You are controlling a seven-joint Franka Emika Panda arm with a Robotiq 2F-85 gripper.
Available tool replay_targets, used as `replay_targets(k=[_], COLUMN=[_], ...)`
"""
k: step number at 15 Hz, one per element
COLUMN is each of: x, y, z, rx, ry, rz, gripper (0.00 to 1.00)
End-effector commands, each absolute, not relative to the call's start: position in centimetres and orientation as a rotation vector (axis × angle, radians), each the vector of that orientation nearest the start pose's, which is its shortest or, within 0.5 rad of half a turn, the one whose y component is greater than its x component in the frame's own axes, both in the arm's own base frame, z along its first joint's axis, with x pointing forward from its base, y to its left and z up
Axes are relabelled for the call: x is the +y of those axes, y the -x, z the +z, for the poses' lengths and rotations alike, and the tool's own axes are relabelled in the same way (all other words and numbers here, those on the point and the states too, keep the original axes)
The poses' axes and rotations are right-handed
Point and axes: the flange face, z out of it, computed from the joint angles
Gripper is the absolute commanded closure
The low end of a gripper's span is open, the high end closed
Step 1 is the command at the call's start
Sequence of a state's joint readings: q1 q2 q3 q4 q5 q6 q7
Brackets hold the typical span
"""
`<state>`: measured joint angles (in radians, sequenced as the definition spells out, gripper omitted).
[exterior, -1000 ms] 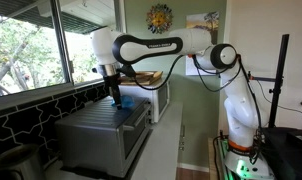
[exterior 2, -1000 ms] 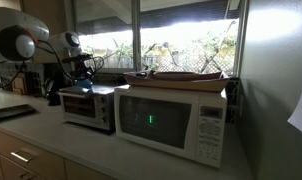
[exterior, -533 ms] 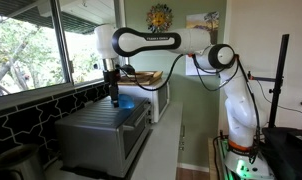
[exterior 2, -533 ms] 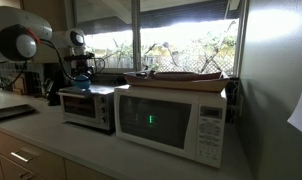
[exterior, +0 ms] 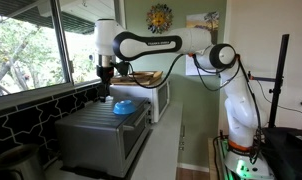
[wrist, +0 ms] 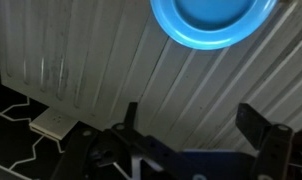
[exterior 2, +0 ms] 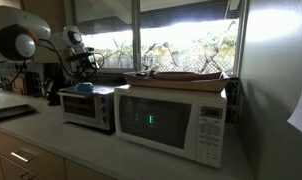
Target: Turn the blue bowl over
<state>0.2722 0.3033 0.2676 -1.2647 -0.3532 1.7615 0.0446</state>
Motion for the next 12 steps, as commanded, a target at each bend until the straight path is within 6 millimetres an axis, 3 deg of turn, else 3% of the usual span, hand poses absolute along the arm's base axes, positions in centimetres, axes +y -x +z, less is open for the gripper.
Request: replay_targets(k=[1, 6, 12], x=[28.6, 26.0, 22.2], y=[-59.2, -57.4, -52.8], z=[61.6, 64.6, 68.6], rx=[-0.763, -0.729, -0.735], ry=[3.261, 3.243, 3.057], rz=[-0.486, -0.471, -0.567], gripper=[0.00, 0.00, 0.00])
